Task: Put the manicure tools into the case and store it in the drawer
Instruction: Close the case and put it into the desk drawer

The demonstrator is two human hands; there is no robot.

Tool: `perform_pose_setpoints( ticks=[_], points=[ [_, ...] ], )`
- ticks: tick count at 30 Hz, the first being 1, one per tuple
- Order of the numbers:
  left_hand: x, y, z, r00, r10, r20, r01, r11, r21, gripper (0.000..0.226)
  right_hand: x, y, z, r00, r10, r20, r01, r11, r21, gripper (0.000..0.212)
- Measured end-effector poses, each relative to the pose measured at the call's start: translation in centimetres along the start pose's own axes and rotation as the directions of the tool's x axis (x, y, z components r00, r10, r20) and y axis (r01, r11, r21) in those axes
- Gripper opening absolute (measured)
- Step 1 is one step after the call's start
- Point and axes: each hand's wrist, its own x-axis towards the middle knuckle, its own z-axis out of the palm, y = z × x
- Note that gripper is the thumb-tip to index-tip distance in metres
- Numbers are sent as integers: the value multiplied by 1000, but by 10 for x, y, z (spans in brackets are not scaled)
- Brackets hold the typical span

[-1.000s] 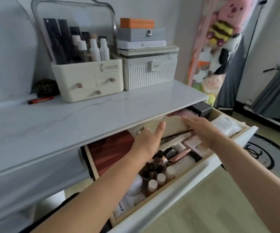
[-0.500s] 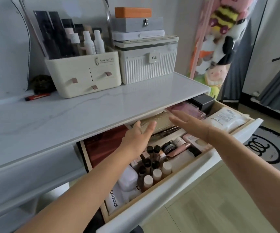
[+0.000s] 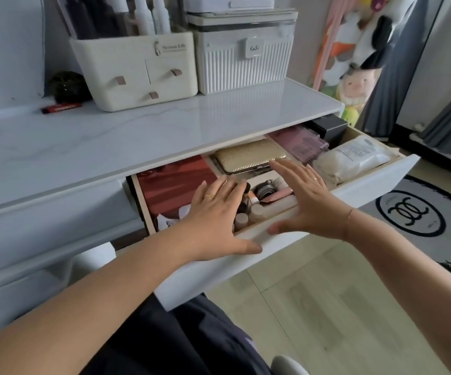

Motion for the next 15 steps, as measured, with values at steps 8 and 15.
perform_pose_setpoints(
  ticks=[8, 15],
  points=[
    [8, -56, -18, 950, -211, -231, 250, 956, 153, 113, 60, 4, 26, 965, 89, -249, -86, 996, 23, 119],
    [-8, -134, -24, 819, -360, -447, 435, 897, 75, 89, 132, -3, 58, 933, 167, -318, -161, 986, 47, 95]
  ],
)
